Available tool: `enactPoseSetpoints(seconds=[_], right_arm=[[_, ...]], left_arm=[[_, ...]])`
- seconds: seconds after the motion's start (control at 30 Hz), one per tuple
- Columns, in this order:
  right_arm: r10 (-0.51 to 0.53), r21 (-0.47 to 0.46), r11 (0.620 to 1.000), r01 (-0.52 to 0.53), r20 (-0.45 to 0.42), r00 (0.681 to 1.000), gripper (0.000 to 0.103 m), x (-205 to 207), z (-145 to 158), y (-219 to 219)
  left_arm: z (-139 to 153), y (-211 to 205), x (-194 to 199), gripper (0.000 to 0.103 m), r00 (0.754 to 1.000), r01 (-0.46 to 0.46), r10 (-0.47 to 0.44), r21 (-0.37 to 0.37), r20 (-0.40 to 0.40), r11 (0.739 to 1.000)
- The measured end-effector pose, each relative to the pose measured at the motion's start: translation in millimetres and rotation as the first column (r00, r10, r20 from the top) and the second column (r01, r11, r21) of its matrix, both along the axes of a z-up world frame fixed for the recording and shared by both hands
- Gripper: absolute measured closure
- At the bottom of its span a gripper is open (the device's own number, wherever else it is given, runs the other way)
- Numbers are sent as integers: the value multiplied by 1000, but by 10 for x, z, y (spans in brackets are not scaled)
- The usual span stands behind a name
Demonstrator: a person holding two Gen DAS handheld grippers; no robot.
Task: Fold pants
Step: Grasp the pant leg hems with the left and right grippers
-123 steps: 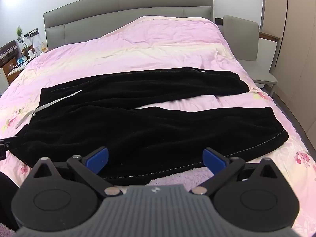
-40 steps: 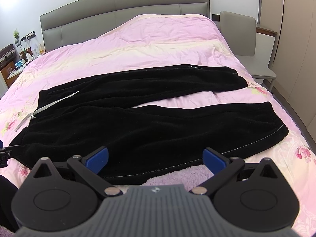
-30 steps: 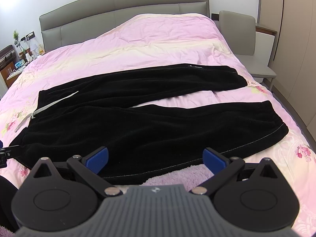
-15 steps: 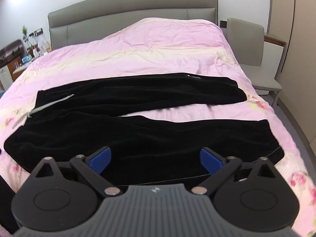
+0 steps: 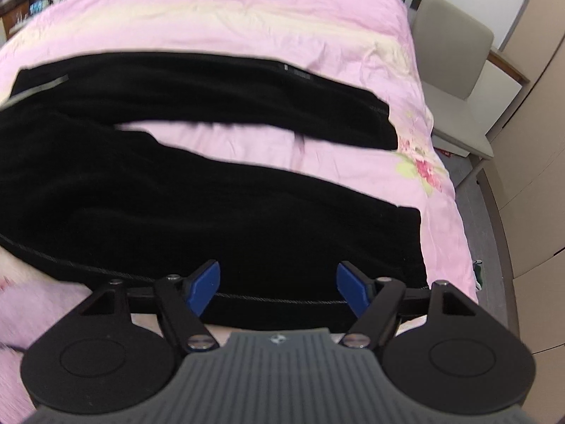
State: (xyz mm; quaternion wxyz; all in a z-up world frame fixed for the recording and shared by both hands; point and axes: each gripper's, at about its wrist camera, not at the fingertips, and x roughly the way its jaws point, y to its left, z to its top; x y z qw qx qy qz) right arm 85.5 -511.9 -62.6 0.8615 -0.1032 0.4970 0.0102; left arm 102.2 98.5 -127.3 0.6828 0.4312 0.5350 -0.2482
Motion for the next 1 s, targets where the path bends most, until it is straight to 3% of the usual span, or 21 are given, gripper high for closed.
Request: enactPoseSetpoints(seconds=[0.17,0.23,0.33,0.43,0.53,0.6,0.67,0.7,0.77,0.9,1.0], right_arm=[[58,-50,997,-61,-73,996,32,56,-276,-220],[126,-93,986,-137,-111,986,27,59,-391,-263],[233,-165,950,-264,-183,955,23,50,-594,-294],[335,-189,905,-380,-232,913,23,55,-786,-258],[432,-221,848,-481,-237,870,23,26,-944,-139],[472,-238,819,-521,-235,850,32,11,-1024,-93],[494,-225,810,-542,-236,837,54,-25,-1040,-93],[496,-225,810,-542,-229,837,58,-55,-1029,-105],[484,-273,805,-527,-212,849,82,-121,-1009,-130],[448,-295,830,-473,-151,881,96,-236,-838,-160],[417,-330,847,-416,-72,906,100,-273,-629,-127]], left_arm=[[-419,-125,55,27,995,101,-98,85,-37,991],[-539,-191,33,23,988,150,-146,121,-44,981],[-682,-234,21,19,980,199,-194,171,-45,965],[-720,-242,79,11,985,170,-164,182,-47,969],[-737,-205,112,14,989,149,-144,185,-37,971],[-698,-191,67,30,991,130,-129,178,-18,975],[-607,-139,41,49,996,84,-89,154,31,985],[-552,-94,37,57,997,52,-59,133,52,990],[-432,-20,7,69,994,-7,-3,89,110,996],[-166,74,-33,76,972,-92,89,1,220,996],[107,142,-15,77,935,-181,202,-98,290,979]])
